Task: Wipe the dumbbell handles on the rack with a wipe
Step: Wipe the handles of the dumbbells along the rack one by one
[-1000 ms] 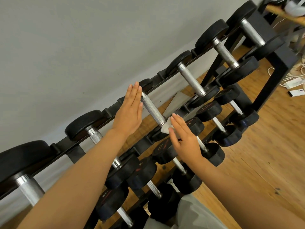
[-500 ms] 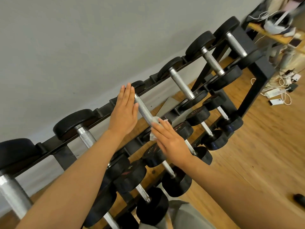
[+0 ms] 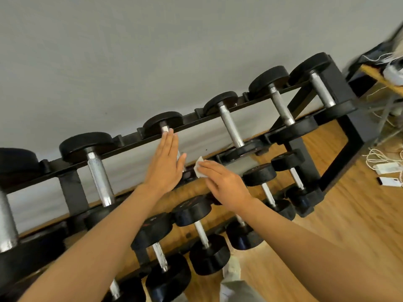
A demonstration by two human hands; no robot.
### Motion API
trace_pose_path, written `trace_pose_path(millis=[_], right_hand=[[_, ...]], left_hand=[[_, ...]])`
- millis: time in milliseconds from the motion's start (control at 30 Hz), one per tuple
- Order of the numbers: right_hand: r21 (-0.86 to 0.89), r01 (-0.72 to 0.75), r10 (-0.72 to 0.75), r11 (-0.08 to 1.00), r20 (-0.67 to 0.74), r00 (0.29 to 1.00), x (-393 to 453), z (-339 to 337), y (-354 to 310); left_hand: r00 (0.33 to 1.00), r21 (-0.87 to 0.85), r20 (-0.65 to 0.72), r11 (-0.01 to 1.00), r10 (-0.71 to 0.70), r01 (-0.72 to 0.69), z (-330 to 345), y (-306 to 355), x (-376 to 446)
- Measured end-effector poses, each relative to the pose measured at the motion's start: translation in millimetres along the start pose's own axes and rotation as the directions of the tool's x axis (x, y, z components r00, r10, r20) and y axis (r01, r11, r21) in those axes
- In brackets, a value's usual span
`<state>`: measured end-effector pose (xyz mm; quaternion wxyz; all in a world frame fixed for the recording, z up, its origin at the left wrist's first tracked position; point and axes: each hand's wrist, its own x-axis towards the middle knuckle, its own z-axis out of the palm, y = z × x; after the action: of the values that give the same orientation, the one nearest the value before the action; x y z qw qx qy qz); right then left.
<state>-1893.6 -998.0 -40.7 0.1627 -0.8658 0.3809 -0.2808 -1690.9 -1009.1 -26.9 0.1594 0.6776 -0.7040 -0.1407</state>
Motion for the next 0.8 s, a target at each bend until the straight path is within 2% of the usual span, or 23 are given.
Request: trace_pose_path(millis=[167,467,700,800], right_hand=[[0.029,0.034,-0.035,0.999,0.034,0.999,-5.3,-37.6,49.2],[0.019,-0.004,0.005,1.0,-0.034,0.999,9.3,-76.5,114.7],[0.042,-0.084,0.082,0.996,0.059,0.995,42.2,-77.1,138.0],[0.04,-0.066,0.063,0.997,0.084,0.995,55.3,-74.0,148.3]], left_hand=[[0.998,-0.002,-0.015,0.998,-0.061,0.061,10.7,36.5,4.1],[1.0,0.073,0.001,0.997,-0.003,0.003,21.7,74.1,39.6],[0.989,0.186,0.013,0.972,0.144,-0.144,23.4,78.2,111.1],[0.975,0.21,0.026,0.953,0.219,-0.219,28.0,74.3,138.4]])
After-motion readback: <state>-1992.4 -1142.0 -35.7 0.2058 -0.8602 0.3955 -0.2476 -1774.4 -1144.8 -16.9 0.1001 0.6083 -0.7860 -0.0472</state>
